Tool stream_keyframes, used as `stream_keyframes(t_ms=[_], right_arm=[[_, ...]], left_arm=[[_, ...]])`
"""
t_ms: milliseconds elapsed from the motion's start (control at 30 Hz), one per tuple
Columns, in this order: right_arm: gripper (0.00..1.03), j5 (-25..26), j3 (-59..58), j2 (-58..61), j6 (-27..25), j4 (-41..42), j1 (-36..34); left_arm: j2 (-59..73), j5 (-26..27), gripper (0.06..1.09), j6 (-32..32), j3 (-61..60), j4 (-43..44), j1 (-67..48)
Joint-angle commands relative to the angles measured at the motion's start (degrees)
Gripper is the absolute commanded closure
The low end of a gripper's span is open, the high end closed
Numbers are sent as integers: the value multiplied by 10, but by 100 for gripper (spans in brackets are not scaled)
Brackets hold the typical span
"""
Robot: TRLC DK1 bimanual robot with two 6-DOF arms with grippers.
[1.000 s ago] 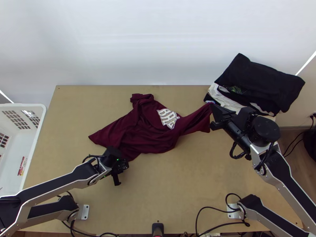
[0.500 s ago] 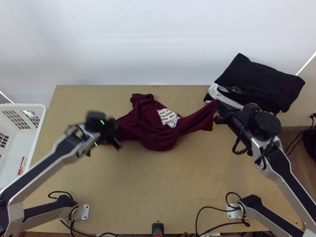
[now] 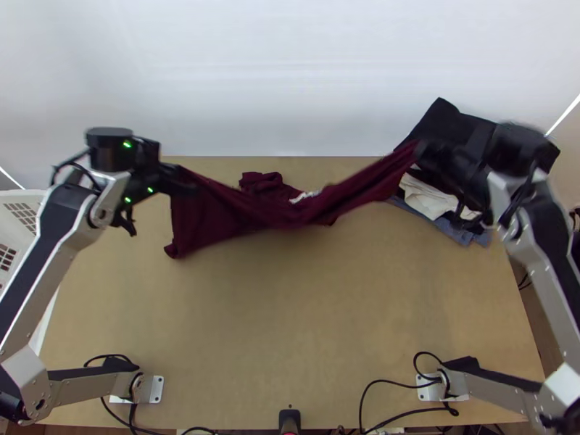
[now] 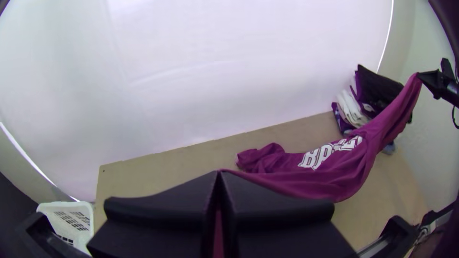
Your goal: Fold the t-shirt
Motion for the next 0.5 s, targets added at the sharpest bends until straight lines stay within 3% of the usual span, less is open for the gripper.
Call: stream_keyframes(t_ms=[0, 200, 367, 467], right_arm=[[100, -10, 91, 48, 5, -45, -23], [100, -22, 247, 143, 4, -175, -49], [100, -39, 406, 226, 1, -283, -69], [100, -64, 431, 236, 9, -276, -81]], left_arm=[[12, 6, 105, -31, 47, -7, 27], [74, 5, 105, -77, 170, -29, 103], [137, 5, 105, -109, 310, -101, 128], [159, -3, 105, -132, 365, -126, 133]])
